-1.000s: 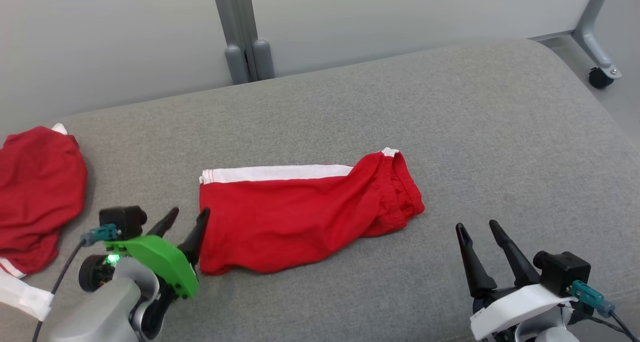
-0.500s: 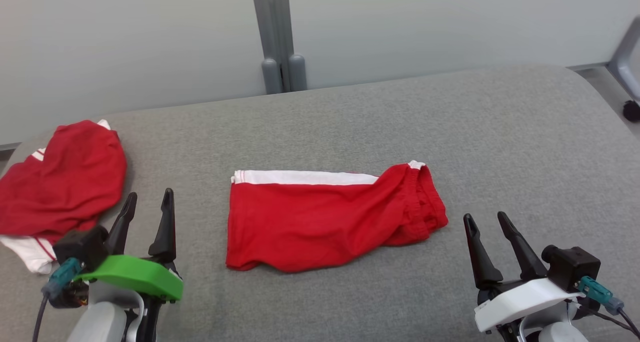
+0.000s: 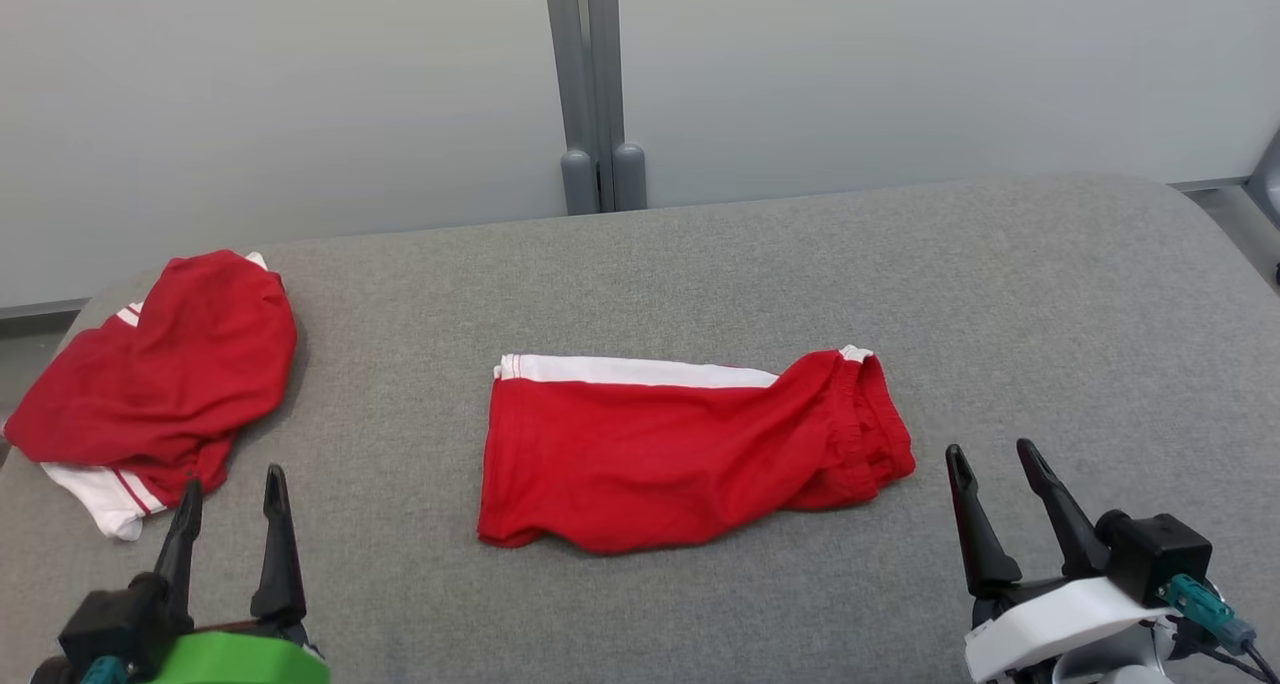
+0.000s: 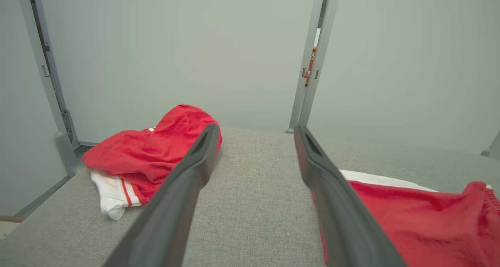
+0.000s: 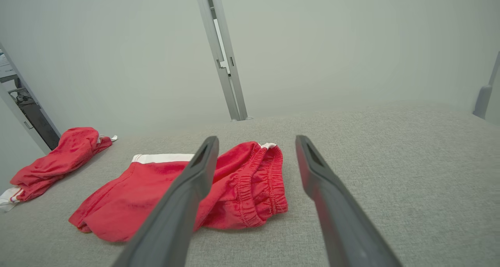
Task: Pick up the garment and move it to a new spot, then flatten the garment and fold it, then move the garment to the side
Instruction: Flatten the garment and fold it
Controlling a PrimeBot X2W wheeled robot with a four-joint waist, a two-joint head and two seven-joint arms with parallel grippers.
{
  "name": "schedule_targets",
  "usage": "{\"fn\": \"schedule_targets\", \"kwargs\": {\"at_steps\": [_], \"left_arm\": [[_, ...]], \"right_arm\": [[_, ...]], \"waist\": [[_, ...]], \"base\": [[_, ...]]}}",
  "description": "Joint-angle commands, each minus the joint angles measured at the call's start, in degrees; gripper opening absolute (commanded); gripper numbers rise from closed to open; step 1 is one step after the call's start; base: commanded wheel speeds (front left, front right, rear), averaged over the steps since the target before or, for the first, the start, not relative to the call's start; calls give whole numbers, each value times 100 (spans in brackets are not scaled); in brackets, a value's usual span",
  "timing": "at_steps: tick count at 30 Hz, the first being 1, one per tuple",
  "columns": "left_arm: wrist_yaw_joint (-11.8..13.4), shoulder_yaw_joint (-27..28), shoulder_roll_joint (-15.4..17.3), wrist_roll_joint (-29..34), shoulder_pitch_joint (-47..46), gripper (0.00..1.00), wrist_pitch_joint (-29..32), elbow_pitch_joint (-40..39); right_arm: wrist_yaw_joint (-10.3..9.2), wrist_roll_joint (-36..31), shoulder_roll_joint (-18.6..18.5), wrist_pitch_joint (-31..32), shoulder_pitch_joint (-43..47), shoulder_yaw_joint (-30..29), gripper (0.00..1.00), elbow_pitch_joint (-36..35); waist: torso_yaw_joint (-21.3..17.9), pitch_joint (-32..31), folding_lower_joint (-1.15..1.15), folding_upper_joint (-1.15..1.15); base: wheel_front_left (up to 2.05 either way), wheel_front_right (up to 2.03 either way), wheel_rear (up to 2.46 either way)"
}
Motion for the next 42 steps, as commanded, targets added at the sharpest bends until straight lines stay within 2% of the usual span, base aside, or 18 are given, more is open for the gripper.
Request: {"fn": "schedule_targets", "kwargs": {"at_steps": [1, 9, 31, 36, 42], "left_arm": [[-43, 60, -13, 191, 201, 100, 0, -74], [-144, 216, -94, 795, 642, 100, -1, -234], [-276, 433, -365, 895, 666, 100, -1, -12], [-286, 438, -399, 843, 583, 100, -1, 30], [-294, 293, -438, 904, 432, 100, -1, 79]], "right_arm": [[-1, -56, 13, -16, 119, -43, 100, -30], [-1, -290, 13, -22, 372, -278, 100, -68], [-1, -530, 99, -23, 424, -283, 100, -24], [-1, -541, 26, -23, 84, -162, 100, 36], [-1, -750, -183, 128, -768, 157, 100, 550]], "waist": [[-7, -26, 0, 0], [78, -68, 0, 0], [88, -34, 0, 0], [109, 33, 0, 0], [262, 209, 0, 0]], "base": [[0, 0, 0], [0, 0, 0], [0, 0, 0], [0, 0, 0], [0, 0, 0]]}}
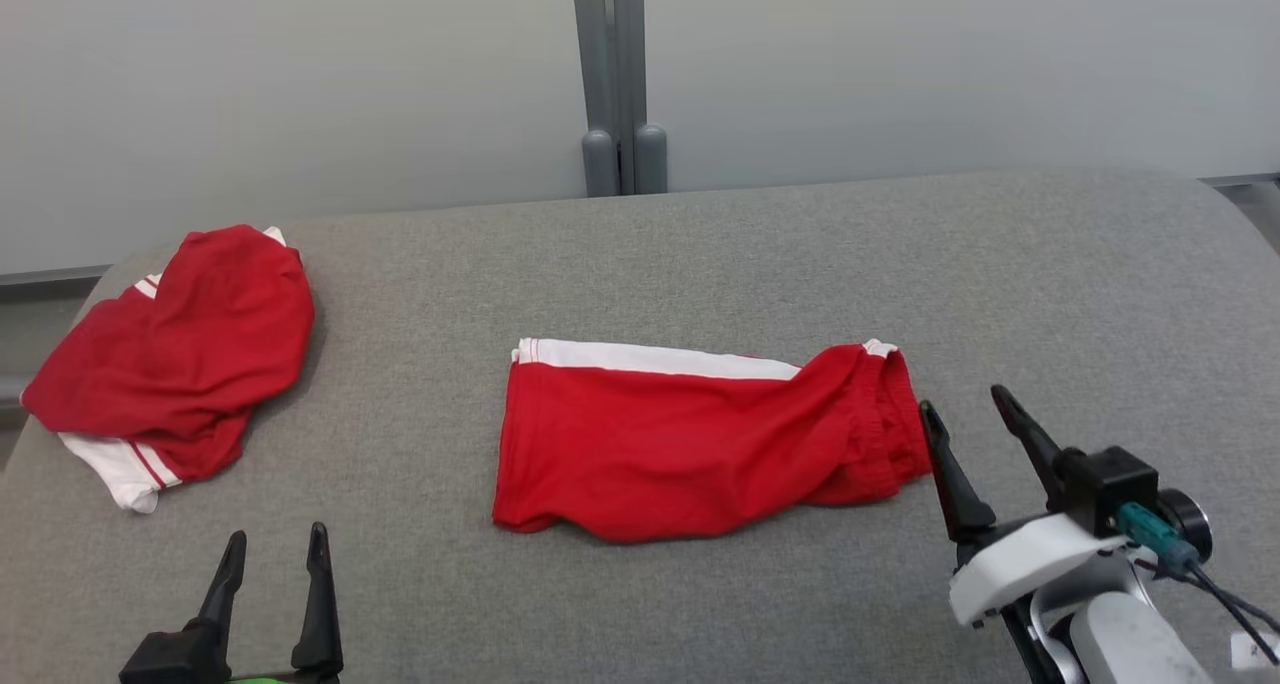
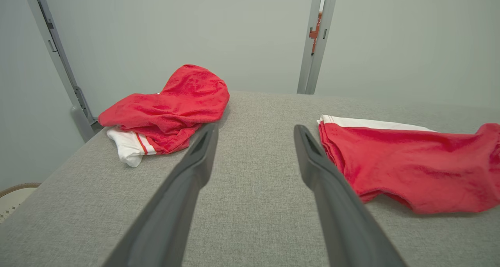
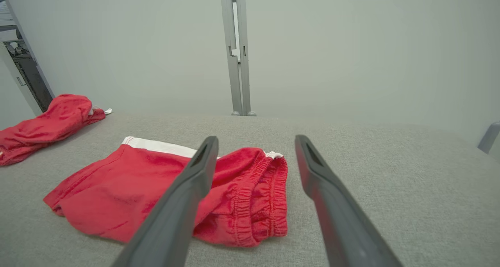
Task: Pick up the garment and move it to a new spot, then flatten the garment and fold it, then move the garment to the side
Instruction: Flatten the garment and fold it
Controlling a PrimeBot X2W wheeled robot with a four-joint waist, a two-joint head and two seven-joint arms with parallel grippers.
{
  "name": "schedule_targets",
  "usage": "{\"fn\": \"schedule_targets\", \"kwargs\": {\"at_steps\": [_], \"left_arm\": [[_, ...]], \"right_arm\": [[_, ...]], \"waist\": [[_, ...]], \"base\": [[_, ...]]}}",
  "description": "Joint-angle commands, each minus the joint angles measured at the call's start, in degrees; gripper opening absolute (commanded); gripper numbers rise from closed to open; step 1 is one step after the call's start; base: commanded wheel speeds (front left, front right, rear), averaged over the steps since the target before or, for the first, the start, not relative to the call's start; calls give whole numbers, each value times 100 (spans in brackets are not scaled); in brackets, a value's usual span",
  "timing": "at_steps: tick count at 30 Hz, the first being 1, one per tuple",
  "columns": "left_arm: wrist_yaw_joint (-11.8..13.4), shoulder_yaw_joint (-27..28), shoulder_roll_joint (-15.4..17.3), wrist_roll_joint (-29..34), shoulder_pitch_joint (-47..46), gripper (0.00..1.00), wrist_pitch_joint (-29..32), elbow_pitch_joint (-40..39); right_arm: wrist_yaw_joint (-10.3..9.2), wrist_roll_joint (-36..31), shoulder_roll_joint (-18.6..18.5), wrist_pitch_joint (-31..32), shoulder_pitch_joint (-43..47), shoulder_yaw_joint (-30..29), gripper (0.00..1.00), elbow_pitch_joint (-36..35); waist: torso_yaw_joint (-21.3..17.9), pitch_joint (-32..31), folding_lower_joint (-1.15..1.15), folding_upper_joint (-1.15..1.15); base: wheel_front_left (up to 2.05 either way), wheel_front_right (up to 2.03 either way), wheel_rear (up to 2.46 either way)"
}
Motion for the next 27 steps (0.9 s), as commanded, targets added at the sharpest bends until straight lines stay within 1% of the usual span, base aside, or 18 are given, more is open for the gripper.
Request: {"fn": "schedule_targets", "kwargs": {"at_steps": [1, 7, 12, 16, 20, 27], "left_arm": [[-23, -33, -9, 18, -122, 100, -1, 23], [-22, -266, -50, 8, -246, 100, -1, 100], [-23, -406, -63, -44, -413, 100, -1, 167], [-23, -438, -70, -43, -555, 100, -1, 193], [-24, -452, -85, -44, -673, 100, -1, 213], [-24, -485, -106, -26, -818, 100, -1, 271]], "right_arm": [[-1, -84, -61, 22, -246, 52, 100, 162], [-1, -211, -104, 182, -1014, 180, 100, 1207], [-1, -251, -149, 145, -1528, 35, 100, 2209], [-1, -248, -147, 99, -1848, -171, 100, 2950], [-1, -116, -117, 24, -2094, -252, 100, 3582], [-1, 407, 124, -42, -2351, -211, 100, 4379]], "waist": [[119, 105, 0, 0], [424, 309, 0, 0], [666, 614, 0, 0], [787, 832, 0, 0], [844, 994, 0, 0], [865, 1102, 0, 0]], "base": [[0, 0, 0], [0, 0, 0], [0, 0, 0], [0, 0, 0], [0, 0, 0], [0, 0, 0]]}}
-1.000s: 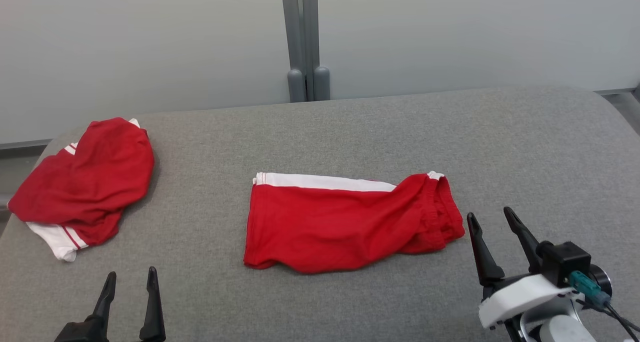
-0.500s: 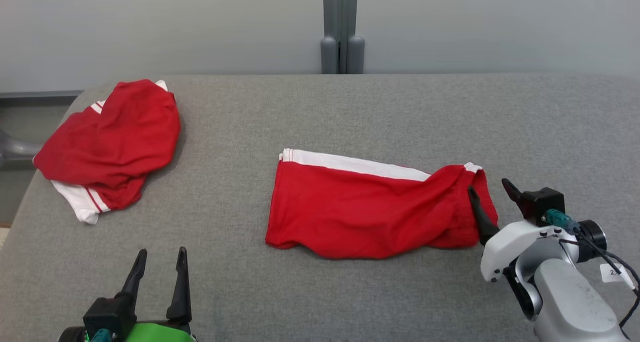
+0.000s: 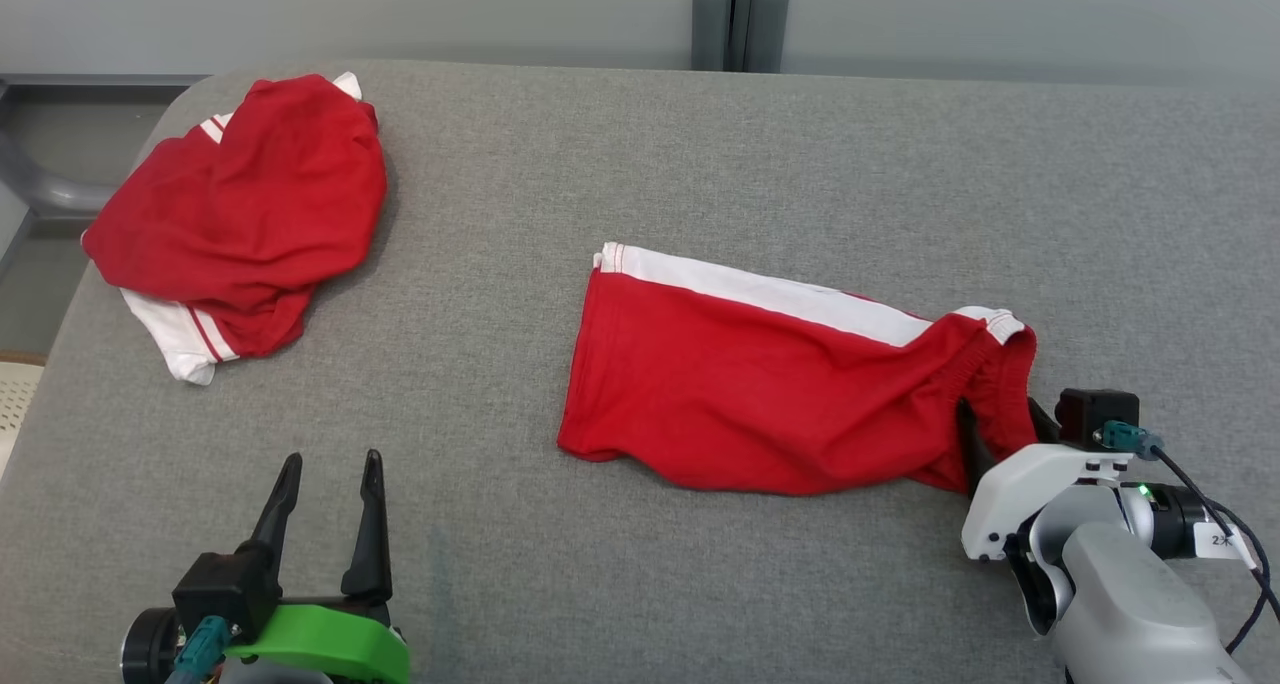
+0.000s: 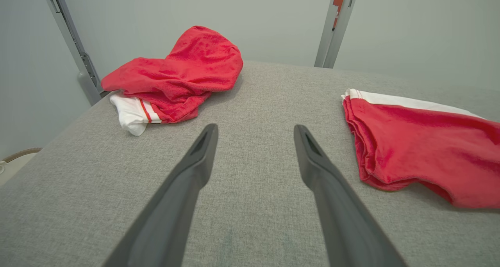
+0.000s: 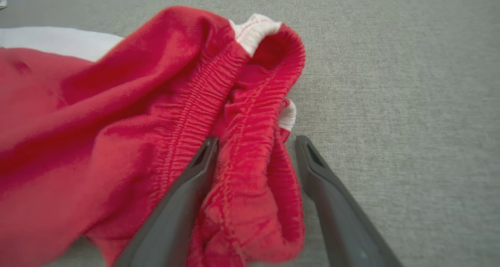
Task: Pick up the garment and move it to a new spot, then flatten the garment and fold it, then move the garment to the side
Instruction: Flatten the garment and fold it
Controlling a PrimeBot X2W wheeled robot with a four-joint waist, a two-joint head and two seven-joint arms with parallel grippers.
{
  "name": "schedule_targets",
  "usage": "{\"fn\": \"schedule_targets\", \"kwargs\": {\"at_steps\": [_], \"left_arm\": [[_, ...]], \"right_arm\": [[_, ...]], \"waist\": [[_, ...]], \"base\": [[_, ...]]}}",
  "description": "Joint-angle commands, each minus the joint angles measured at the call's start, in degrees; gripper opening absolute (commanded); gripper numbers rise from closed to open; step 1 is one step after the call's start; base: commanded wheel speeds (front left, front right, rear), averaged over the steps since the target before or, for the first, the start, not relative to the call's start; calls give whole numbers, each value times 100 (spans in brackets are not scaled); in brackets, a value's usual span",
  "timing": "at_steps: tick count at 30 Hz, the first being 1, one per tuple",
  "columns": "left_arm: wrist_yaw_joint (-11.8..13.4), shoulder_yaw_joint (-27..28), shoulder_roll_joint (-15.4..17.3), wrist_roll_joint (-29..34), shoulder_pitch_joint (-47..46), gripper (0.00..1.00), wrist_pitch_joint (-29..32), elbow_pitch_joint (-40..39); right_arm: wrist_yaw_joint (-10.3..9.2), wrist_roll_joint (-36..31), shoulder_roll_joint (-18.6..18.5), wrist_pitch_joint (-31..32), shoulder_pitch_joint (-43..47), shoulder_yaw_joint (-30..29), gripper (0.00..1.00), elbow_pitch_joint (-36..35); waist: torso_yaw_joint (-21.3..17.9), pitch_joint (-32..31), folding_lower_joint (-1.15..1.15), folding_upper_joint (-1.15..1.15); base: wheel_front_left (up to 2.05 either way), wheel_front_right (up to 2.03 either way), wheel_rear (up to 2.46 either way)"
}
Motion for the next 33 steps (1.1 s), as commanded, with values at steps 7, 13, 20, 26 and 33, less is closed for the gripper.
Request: {"fn": "schedule_targets", "kwargs": {"at_steps": [7, 13, 20, 26, 33], "left_arm": [[-19, -111, -34, -20, -181, 100, -1, 65], [-19, -91, -41, -12, -39, 100, -1, 102], [-19, 7, -47, -30, 202, 100, -1, 77], [-19, 4, -58, -54, 332, 100, -1, 39], [-19, 15, -70, -81, 427, 100, -1, 67]], "right_arm": [[3, 642, 142, 24, -133, 374, 0, 451], [-9, 953, -275, -72, -65, 595, 0, 447], [-6, 1302, -1077, -123, 173, 655, 0, 267], [-4, 1624, -1536, -110, 308, 755, 0, 12], [-4, 1939, -1441, 9, 230, 1221, 0, -512]], "waist": [[77, 43, 0, 0], [25, -111, 0, 0], [-240, -425, 0, 0], [-462, -566, 0, 0], [-725, -728, 0, 0]], "base": [[0, 0, 0], [0, 0, 0], [0, 0, 0], [0, 0, 0], [0, 0, 0]]}}
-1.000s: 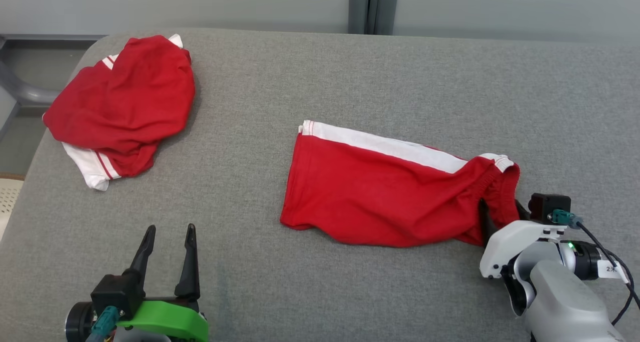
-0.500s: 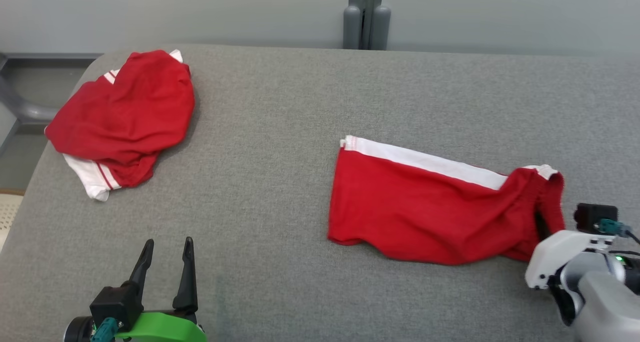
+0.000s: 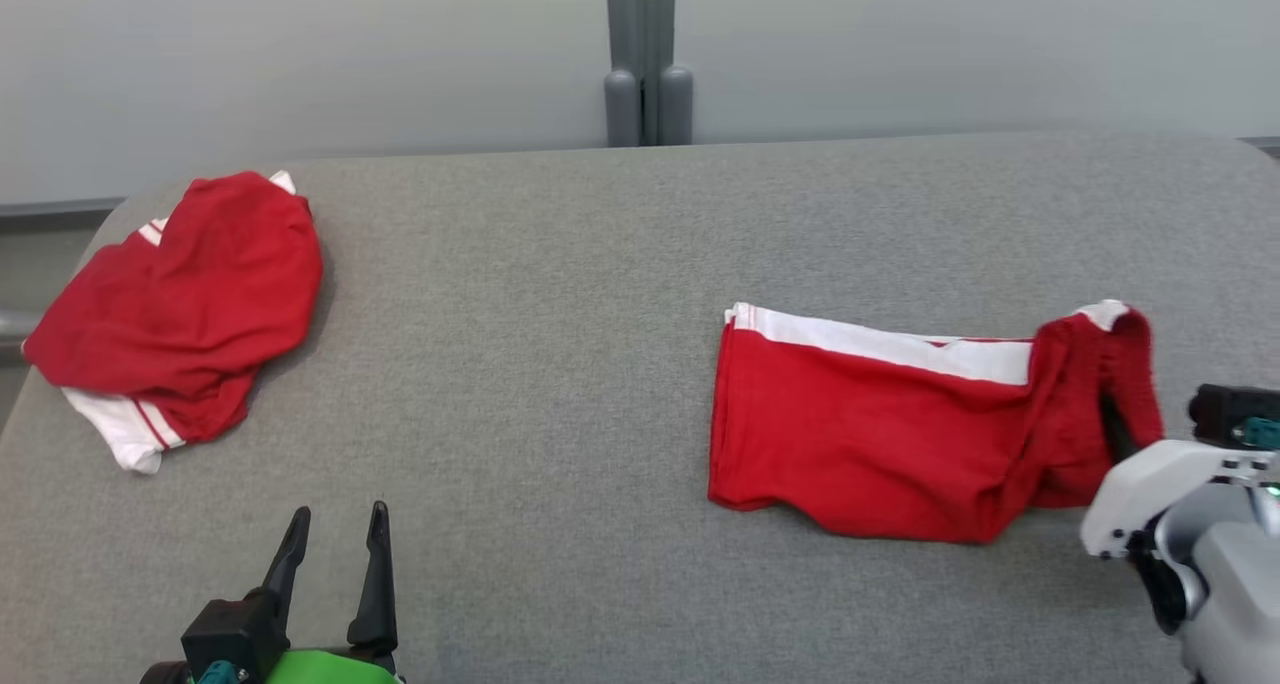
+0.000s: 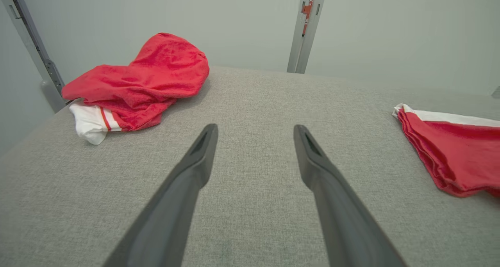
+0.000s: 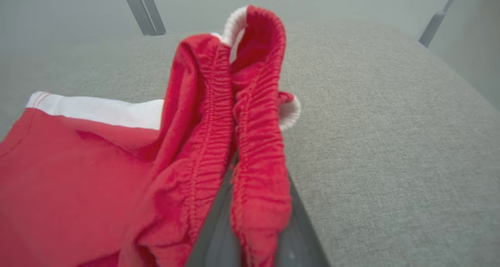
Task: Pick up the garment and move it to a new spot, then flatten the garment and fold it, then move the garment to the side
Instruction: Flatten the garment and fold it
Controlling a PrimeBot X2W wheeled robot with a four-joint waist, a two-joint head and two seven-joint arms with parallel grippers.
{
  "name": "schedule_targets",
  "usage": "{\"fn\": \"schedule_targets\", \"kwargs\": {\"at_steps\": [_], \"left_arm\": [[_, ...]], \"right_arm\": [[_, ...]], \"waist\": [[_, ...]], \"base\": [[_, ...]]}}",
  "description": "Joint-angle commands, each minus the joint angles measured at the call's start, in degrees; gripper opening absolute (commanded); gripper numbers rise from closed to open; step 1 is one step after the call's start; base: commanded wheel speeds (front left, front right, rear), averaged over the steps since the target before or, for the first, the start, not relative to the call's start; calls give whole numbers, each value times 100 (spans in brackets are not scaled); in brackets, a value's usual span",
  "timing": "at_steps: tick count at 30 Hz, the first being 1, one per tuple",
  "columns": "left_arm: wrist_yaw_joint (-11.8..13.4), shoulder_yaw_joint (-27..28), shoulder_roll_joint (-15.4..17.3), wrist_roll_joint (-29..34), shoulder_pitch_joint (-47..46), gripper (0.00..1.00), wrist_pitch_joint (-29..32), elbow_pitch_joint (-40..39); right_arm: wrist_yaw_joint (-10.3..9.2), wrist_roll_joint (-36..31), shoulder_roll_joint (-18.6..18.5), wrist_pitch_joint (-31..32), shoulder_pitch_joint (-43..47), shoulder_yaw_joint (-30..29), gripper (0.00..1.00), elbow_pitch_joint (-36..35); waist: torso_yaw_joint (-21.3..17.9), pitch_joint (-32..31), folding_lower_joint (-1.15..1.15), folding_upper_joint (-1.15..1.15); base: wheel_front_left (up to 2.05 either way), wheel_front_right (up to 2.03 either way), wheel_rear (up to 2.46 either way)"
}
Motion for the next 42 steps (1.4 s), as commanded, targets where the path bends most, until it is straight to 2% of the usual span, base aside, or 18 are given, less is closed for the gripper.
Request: {"fn": "schedule_targets", "kwargs": {"at_steps": [1, 9, 15, 21, 27, 28, 29, 30, 36, 42], "left_arm": [[-19, -1, -1, -35, 36, 100, -1, 0], [-19, -35, -7, -70, 20, 100, -1, 35], [-19, -106, -6, -155, 56, 100, -1, 65], [1, -230, -6, -217, 0, 100, -1, 125], [37, -391, -6, -271, -89, 100, -1, 187], [41, -401, -6, -270, -98, 100, -1, 196], [40, -410, -6, -271, -107, 100, -1, 205], [40, -411, -6, -268, -111, 100, -1, 208], [44, -334, -6, -238, -21, 100, -1, 194], [43, -261, -6, -176, 70, 100, -1, 138]], "right_arm": [[-9, 103, 47, 64, -28, 86, 0, -125], [-6, 731, 417, 499, -154, 559, 0, -921], [-6, 1065, 858, 761, -302, 753, 0, -1170], [-6, 1000, 1372, 856, -499, 869, 0, -823], [-6, 796, 1704, 679, -693, 779, 0, 52], [-5, 774, 1739, 604, -720, 775, 4, 151], [-5, 754, 1774, 519, -747, 776, 60, 255], [-5, 754, 1799, 480, -746, 793, 100, 312], [-5, 785, 1800, 130, -766, 970, 100, 257], [-6, 698, 1344, -90, -533, 1066, 100, -293]], "waist": [[-123, -110, 0, 0], [-163, -200, 0, 0], [-33, -217, 0, 0], [192, -207, 0, 0], [454, -180, 0, 0], [485, -177, 0, 0], [512, -174, 0, 0], [529, -173, 0, 0], [493, -211, 0, 0], [296, -295, 0, 0]], "base": [[0, 0, 0], [0, 0, 0], [0, 0, 0], [0, 0, 0], [0, 0, 0], [0, 0, 0], [0, 0, 0], [0, 0, 0], [0, 0, 0], [0, 0, 0]]}}
